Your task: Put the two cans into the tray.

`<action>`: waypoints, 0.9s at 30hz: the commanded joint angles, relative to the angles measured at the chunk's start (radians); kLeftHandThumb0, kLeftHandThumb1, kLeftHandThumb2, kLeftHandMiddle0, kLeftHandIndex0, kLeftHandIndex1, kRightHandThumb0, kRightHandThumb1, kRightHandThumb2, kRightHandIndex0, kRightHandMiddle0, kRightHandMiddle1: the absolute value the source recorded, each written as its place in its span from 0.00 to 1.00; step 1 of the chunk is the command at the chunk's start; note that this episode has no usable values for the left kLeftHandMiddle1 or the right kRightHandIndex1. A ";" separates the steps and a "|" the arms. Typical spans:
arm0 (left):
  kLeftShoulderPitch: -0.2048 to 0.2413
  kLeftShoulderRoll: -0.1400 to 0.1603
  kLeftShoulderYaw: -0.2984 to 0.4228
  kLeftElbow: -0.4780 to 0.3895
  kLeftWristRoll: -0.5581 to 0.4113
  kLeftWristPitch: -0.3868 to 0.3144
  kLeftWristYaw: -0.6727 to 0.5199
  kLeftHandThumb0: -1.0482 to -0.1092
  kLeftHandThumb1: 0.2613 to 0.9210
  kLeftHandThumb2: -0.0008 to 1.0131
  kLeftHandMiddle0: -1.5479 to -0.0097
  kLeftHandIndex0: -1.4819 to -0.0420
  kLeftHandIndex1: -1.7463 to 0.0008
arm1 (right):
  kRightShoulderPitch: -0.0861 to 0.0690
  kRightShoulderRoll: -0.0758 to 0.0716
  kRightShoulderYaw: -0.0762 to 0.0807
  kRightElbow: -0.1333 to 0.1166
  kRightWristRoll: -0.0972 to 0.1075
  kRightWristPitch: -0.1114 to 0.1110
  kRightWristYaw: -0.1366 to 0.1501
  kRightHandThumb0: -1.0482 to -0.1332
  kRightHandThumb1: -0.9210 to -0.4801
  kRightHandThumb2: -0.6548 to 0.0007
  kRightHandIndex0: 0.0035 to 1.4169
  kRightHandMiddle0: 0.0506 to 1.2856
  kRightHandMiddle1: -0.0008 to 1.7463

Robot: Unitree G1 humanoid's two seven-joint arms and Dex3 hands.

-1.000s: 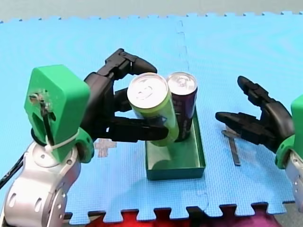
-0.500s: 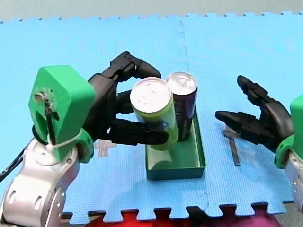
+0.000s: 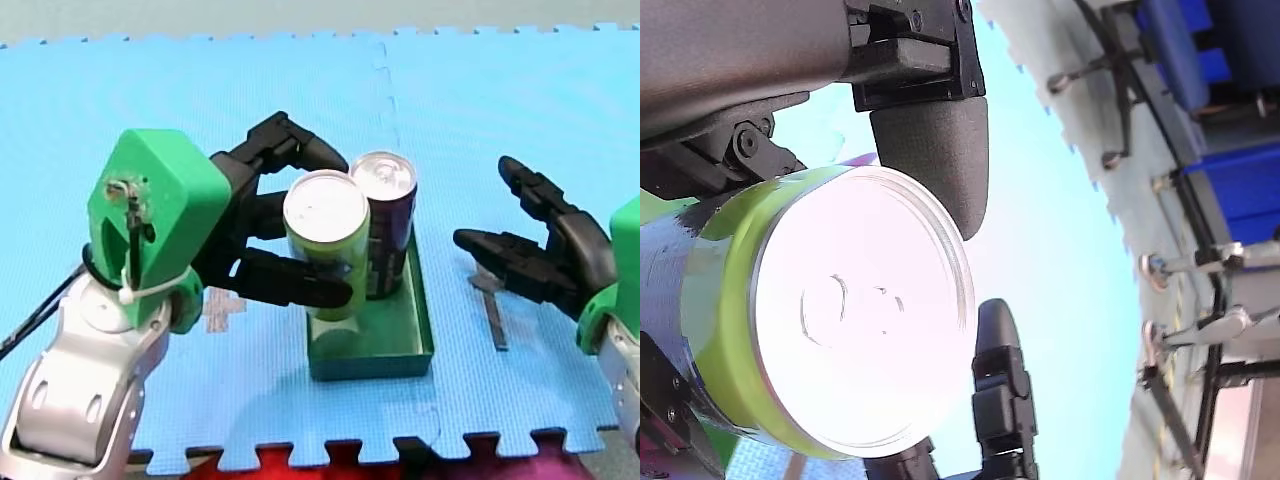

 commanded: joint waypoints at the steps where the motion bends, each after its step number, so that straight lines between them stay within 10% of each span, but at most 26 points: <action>1: -0.009 0.007 0.002 -0.003 -0.002 0.005 -0.004 0.90 0.76 0.04 0.44 0.69 0.00 | 0.004 0.001 -0.001 -0.006 0.006 -0.007 -0.001 0.00 0.00 0.55 0.46 0.05 0.00; 27: -0.011 -0.045 0.031 0.006 -0.059 0.077 0.022 0.90 0.76 0.06 0.42 0.67 0.00 | 0.001 -0.004 0.000 -0.007 0.008 -0.003 0.004 0.00 0.00 0.53 0.42 0.04 0.00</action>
